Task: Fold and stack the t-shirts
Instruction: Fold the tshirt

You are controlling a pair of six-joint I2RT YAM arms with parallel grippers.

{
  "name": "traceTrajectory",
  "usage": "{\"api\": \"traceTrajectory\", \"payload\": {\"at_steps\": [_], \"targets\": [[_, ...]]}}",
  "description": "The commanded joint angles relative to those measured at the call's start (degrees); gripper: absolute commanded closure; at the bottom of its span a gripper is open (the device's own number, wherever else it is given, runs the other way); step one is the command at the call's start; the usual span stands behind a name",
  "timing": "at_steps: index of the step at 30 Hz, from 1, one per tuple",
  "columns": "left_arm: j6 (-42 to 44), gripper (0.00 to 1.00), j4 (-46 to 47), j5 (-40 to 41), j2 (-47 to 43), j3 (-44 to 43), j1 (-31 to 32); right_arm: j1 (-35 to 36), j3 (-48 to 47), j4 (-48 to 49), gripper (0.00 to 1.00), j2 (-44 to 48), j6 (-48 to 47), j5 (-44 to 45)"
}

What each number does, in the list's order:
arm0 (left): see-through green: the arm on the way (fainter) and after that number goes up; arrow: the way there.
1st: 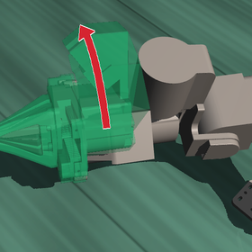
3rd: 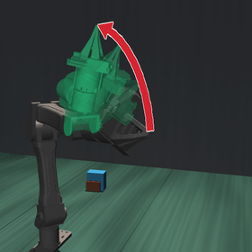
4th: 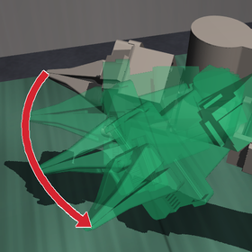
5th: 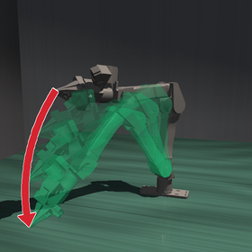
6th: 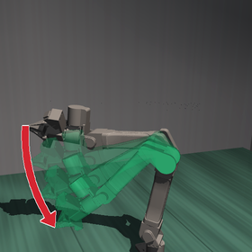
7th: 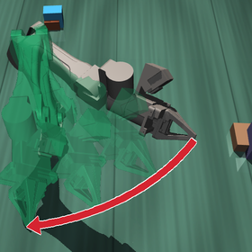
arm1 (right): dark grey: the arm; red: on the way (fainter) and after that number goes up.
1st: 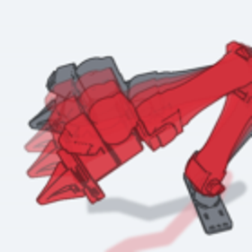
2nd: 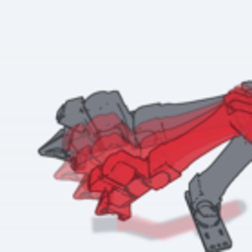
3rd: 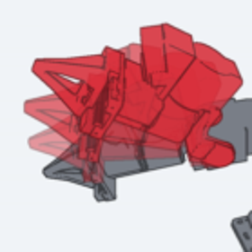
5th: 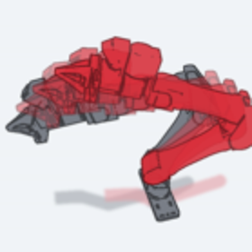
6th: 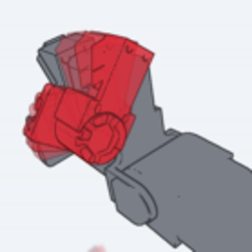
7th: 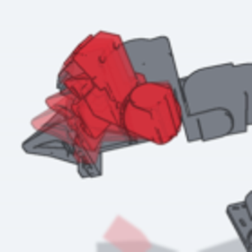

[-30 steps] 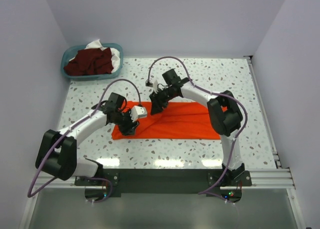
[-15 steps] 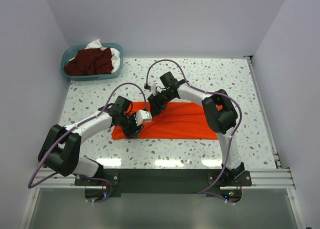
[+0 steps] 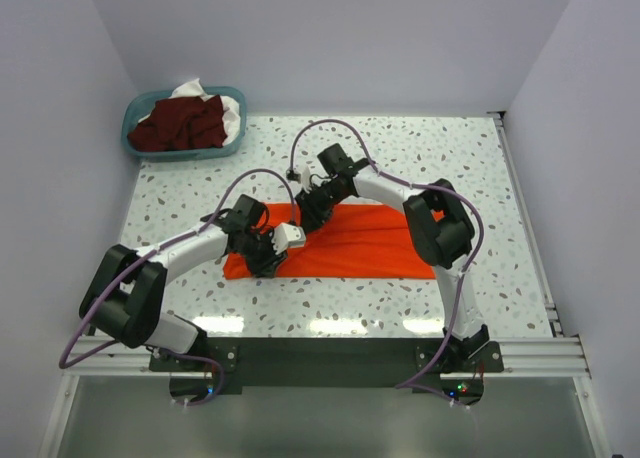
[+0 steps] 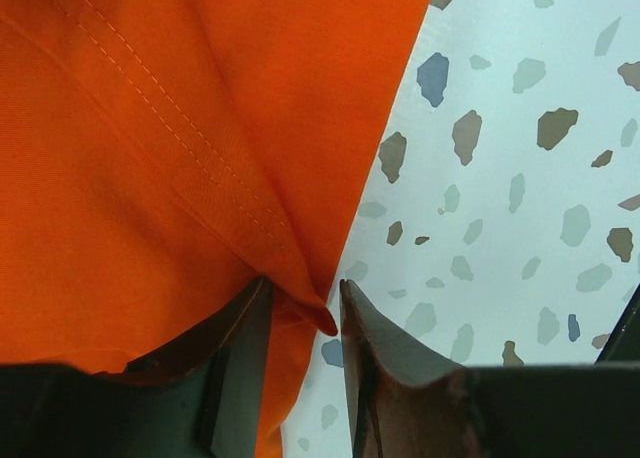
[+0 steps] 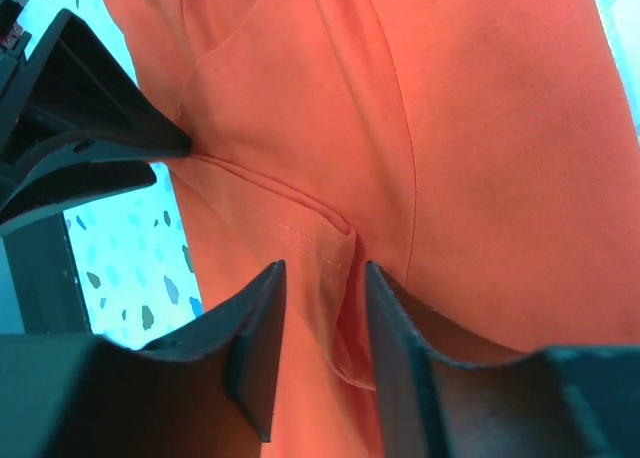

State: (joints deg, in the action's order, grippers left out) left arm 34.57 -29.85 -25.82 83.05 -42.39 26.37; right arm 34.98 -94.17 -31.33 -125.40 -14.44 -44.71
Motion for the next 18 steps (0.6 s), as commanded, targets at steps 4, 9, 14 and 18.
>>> {"api": "traceTrajectory", "payload": {"at_steps": [4,9,14,18], "targets": [[-1.3,0.57,1.7,2.0,-0.4,0.4,0.3,0.5,-0.7,1.4,0.57,-0.2,-0.3,-0.7],[-1.1,0.54,1.0,3.5,-0.9,0.2,0.2,1.2,-0.8,0.6,0.59,-1.0,-1.2,-0.8],[-0.9,0.54,0.8,3.1,-2.1,0.2,0.2,1.6,-0.9,0.1,0.66,-1.8,-1.5,-0.7],[-0.9,0.57,1.1,2.4,-1.2,0.3,0.2,1.6,-1.2,-0.7,0.83,-1.7,-2.1,-1.1]]}}
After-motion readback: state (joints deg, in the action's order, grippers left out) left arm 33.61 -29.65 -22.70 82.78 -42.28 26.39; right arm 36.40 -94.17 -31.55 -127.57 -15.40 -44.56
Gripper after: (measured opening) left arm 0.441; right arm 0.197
